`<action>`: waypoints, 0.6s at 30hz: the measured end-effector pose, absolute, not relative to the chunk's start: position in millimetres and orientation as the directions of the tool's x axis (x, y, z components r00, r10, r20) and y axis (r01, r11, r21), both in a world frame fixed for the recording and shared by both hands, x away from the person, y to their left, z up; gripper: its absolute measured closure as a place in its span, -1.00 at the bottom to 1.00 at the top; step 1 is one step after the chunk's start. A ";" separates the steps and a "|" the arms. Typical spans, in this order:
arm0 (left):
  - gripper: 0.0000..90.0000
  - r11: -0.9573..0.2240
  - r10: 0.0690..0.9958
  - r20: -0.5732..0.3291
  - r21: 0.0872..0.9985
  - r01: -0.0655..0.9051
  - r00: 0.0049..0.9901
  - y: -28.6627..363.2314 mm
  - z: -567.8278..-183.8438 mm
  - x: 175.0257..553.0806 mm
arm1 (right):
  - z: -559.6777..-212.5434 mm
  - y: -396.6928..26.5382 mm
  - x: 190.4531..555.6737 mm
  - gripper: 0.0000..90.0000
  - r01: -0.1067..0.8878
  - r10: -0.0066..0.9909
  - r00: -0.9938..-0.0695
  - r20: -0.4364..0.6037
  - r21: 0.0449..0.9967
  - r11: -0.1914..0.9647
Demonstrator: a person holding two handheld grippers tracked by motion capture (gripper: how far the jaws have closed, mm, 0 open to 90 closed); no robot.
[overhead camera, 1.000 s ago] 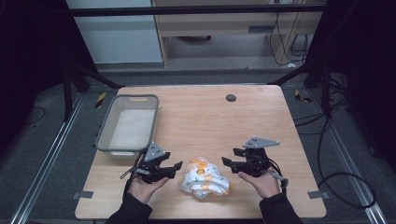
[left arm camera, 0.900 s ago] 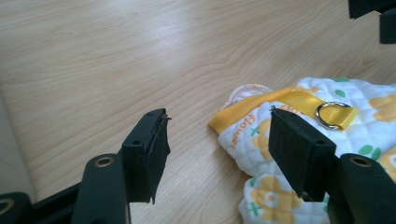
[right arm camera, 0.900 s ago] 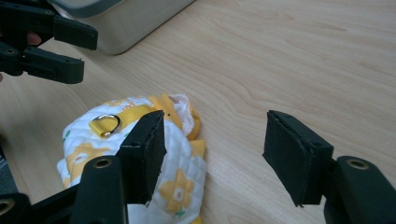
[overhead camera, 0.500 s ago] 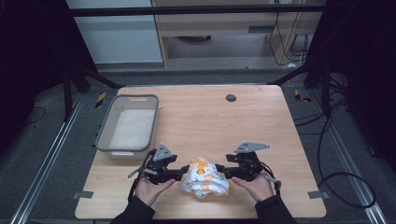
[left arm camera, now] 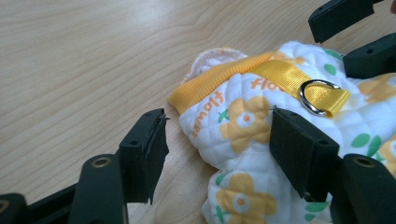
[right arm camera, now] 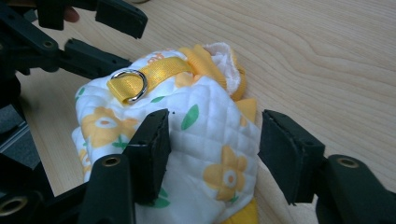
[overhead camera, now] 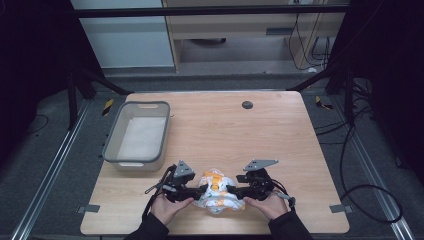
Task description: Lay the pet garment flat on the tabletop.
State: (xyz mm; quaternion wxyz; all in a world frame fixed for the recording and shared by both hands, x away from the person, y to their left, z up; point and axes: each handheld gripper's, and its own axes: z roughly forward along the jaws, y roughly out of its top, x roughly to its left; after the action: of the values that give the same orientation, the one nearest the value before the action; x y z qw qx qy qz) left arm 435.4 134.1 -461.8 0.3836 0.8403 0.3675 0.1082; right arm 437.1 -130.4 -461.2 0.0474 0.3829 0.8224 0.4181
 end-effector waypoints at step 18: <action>0.13 -0.463 0.682 -0.116 0.695 0.550 0.722 125.2 -481.1 440.1 | -475.2 -122.1 438.5 0.64 0.603 0.641 -0.722 0.260 0.692 0.398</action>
State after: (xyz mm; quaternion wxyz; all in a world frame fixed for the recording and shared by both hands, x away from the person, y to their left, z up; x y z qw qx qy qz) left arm 440.1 125.2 -481.1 0.3704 0.8507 0.3620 0.0893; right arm 438.5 -122.1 -475.2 0.0237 0.3721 0.8357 0.4032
